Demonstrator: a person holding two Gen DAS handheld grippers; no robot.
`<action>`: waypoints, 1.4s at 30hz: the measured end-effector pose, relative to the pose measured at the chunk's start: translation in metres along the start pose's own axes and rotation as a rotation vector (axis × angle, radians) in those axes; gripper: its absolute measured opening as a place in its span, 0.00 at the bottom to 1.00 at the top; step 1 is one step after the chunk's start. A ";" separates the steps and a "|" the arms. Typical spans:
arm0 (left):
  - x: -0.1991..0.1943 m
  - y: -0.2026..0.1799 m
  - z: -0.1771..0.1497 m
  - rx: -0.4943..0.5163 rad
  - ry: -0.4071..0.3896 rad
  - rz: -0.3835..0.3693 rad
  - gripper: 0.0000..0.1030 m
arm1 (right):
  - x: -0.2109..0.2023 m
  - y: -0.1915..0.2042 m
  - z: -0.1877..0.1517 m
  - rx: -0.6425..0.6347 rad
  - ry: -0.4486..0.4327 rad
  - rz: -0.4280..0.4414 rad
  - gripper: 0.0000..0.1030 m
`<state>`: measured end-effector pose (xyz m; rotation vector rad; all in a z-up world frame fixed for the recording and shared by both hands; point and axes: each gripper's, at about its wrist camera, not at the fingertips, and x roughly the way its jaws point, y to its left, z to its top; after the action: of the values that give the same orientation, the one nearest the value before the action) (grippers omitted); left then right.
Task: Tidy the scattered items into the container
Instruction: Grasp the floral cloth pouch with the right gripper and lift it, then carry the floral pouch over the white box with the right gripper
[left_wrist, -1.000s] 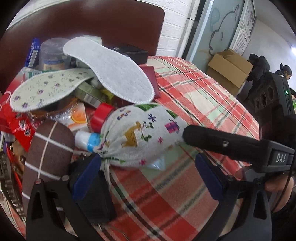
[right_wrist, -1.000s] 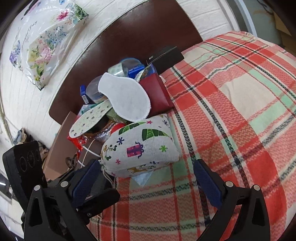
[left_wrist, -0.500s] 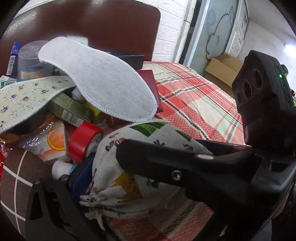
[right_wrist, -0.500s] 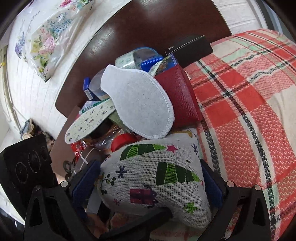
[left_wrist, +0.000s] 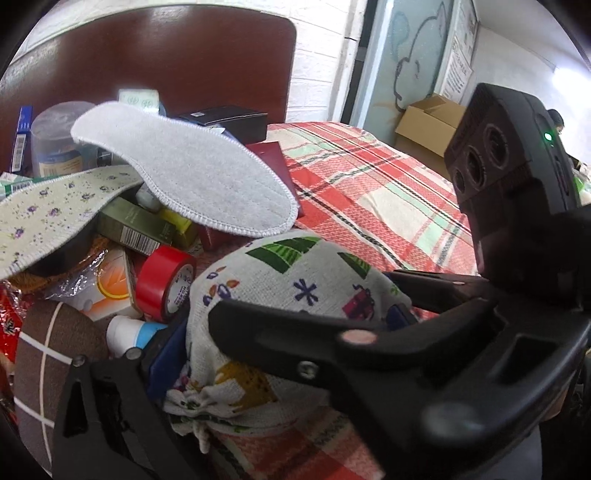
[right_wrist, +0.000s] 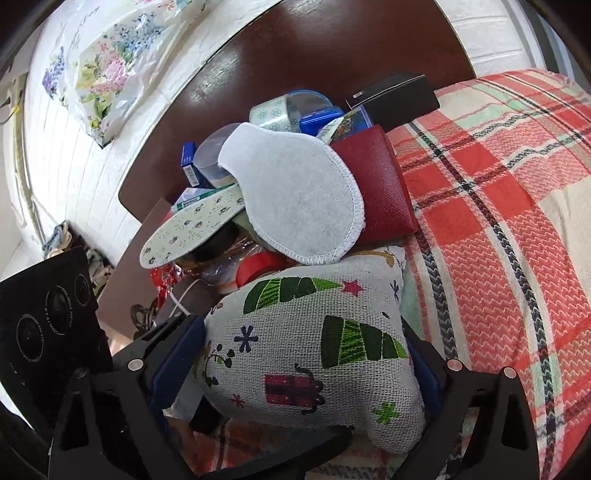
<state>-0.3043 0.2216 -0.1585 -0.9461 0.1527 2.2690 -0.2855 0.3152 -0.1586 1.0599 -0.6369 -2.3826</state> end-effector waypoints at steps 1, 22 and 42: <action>-0.002 -0.002 -0.001 0.008 0.003 -0.001 0.93 | -0.001 0.003 -0.002 -0.001 0.004 -0.013 0.94; -0.119 -0.005 -0.014 -0.020 -0.102 0.018 0.87 | -0.036 0.108 -0.015 -0.107 -0.041 -0.031 0.90; -0.231 0.030 -0.043 -0.062 -0.279 0.104 0.87 | -0.035 0.225 -0.031 -0.272 -0.025 0.017 0.87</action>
<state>-0.1783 0.0602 -0.0398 -0.6555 0.0092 2.4876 -0.1926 0.1501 -0.0280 0.9043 -0.3159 -2.3866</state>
